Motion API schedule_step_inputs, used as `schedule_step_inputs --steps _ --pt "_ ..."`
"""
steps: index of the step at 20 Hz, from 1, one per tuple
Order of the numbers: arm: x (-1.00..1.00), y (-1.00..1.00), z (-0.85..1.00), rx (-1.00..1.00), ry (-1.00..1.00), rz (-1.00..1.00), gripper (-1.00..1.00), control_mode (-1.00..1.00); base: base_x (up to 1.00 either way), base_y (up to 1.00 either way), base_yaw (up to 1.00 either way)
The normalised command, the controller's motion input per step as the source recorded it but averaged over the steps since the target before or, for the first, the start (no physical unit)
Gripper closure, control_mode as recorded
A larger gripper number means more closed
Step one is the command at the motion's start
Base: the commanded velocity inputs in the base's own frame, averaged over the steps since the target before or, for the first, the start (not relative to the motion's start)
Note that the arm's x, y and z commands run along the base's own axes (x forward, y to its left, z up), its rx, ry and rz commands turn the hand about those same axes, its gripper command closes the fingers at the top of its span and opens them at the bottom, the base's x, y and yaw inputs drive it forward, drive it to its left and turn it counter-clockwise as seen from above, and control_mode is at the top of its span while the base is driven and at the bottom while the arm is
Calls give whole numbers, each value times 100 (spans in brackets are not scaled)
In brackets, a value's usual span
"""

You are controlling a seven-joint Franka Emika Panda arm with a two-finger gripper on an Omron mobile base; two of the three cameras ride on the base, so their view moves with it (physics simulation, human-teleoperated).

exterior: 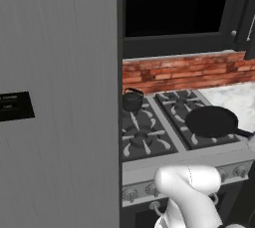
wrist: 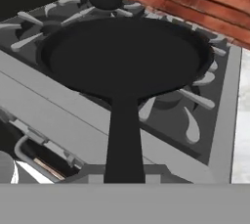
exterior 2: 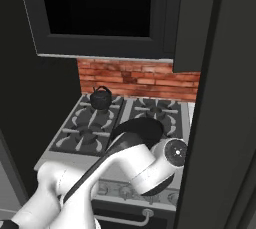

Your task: Pick the pan from the cabinet and place it on the stove. Then turn on the stove burner for the pan.

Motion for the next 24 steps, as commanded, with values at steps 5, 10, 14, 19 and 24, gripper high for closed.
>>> schedule_step_inputs --steps 5,10,14,19,24 --pt "12 -18 -33 5 3 -2 100 -100 0 0 0" --pt "22 -11 -33 4 0 -1 100 -100 0 0 0" --pt "26 -12 -34 4 0 0 100 -100 0 0 0" --pt "29 -13 -34 4 1 0 100 -100 0 0 0" --pt "32 -18 -35 4 2 0 100 -100 0 0 0"
